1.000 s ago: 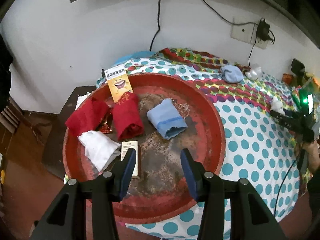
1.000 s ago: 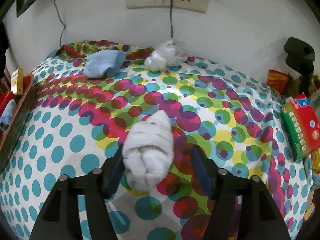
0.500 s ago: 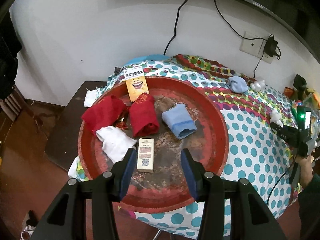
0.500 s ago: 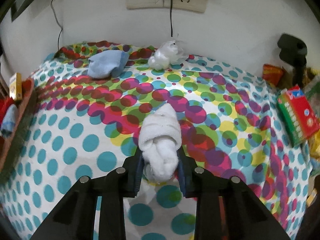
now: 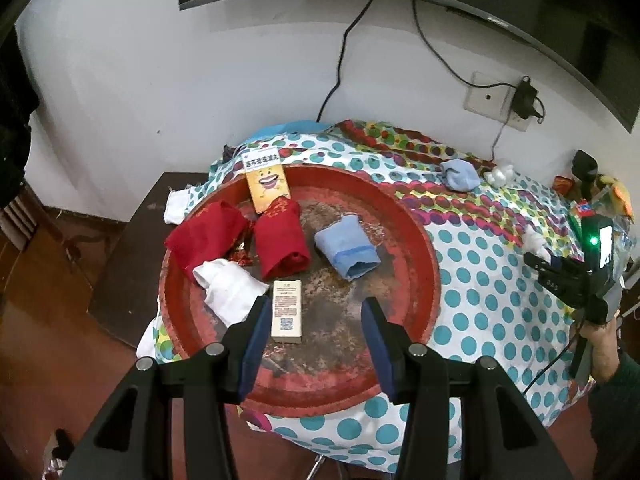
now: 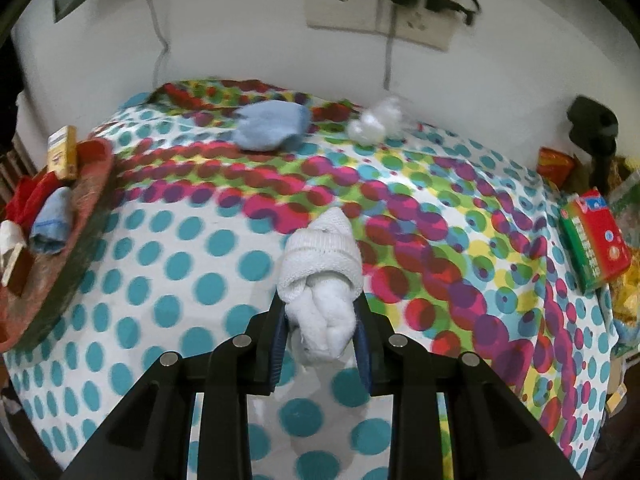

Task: Organize objects
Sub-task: 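Carry the white rolled sock with the right gripper onto the tray and release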

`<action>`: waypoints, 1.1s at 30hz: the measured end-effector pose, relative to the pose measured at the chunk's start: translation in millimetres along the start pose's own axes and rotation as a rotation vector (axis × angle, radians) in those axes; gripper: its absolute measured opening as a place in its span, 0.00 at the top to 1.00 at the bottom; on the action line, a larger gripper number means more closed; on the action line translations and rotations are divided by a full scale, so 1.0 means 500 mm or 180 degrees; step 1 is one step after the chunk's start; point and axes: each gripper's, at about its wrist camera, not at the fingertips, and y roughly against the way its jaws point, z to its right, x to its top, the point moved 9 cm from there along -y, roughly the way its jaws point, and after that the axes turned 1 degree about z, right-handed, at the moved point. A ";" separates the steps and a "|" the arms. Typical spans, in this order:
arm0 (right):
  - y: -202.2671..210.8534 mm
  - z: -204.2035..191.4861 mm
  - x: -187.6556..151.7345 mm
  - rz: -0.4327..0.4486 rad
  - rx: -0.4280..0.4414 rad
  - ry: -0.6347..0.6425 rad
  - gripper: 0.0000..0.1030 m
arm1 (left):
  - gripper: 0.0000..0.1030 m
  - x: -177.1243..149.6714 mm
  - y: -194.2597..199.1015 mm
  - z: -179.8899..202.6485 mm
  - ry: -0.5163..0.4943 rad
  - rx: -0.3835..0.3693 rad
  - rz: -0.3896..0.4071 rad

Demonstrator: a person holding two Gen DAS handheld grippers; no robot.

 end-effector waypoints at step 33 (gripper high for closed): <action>0.086 -0.465 0.029 0.0027 0.0873 0.1001 0.73 | 0.52 0.006 0.034 -0.073 0.0171 0.0079 0.0071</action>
